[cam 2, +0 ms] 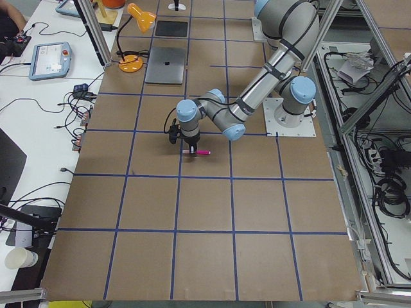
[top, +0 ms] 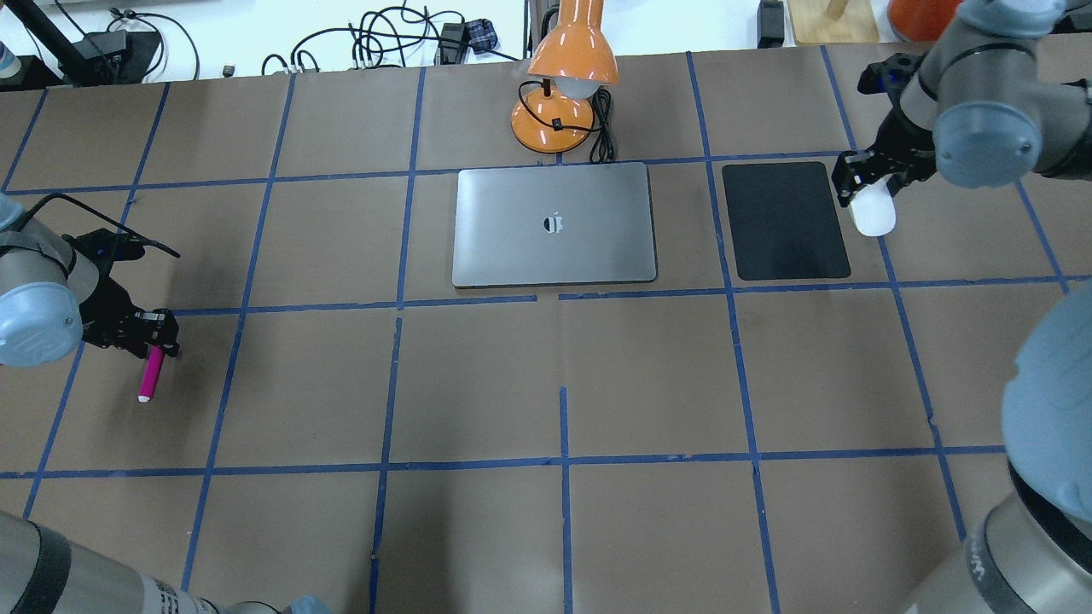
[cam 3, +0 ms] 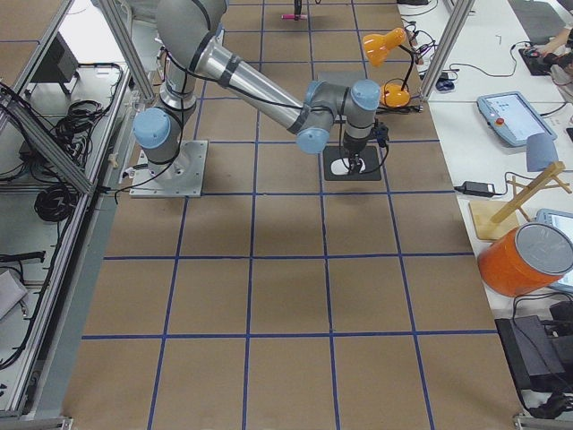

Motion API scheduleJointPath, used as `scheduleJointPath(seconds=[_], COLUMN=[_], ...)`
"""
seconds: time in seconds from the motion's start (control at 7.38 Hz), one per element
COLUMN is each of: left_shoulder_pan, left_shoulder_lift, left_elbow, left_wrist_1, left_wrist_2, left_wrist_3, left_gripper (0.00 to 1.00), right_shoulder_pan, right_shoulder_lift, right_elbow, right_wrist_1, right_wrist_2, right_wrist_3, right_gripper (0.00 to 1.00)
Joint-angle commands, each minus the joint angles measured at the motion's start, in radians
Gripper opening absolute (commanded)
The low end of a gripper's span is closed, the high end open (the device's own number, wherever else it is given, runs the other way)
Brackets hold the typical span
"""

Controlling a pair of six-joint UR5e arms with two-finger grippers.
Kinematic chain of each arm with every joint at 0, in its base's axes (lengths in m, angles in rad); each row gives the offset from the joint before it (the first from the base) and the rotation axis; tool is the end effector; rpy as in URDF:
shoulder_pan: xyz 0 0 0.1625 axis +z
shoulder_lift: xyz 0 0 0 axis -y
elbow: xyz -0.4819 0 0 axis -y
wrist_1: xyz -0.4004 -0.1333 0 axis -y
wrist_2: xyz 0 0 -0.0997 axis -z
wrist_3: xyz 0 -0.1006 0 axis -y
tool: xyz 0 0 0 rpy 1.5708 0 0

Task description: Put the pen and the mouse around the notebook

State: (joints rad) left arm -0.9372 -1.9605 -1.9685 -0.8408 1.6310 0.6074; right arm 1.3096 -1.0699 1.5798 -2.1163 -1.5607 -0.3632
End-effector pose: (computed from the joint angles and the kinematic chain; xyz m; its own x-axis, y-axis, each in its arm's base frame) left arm 0.2286 -0.5262 0.2186 -0.9996 -0.0238 -0.0166 -0.0251 0.9964 0.0814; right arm -0.0469 -0.6956 0.2928 -0.9948 -0.1019 0.0032 -0.1020 0.9941 -0.0369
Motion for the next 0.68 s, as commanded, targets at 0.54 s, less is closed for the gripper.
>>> scheduleJointPath(seconds=[0.54], left_shoulder_pan=[-0.063], left_shoulder_lift=[0.04], left_elbow=[0.045], left_wrist_1=[-0.049], left_wrist_2=[0.138], left_wrist_3=[-0.008], left_gripper=[0.0], right_shoulder_pan=[0.151], right_shoulder_lift=[0.148], right_elbow=[-0.083], right_wrist_1=[-0.01], right_wrist_2=[-0.007], right_wrist_3=[0.197], right_gripper=[0.09])
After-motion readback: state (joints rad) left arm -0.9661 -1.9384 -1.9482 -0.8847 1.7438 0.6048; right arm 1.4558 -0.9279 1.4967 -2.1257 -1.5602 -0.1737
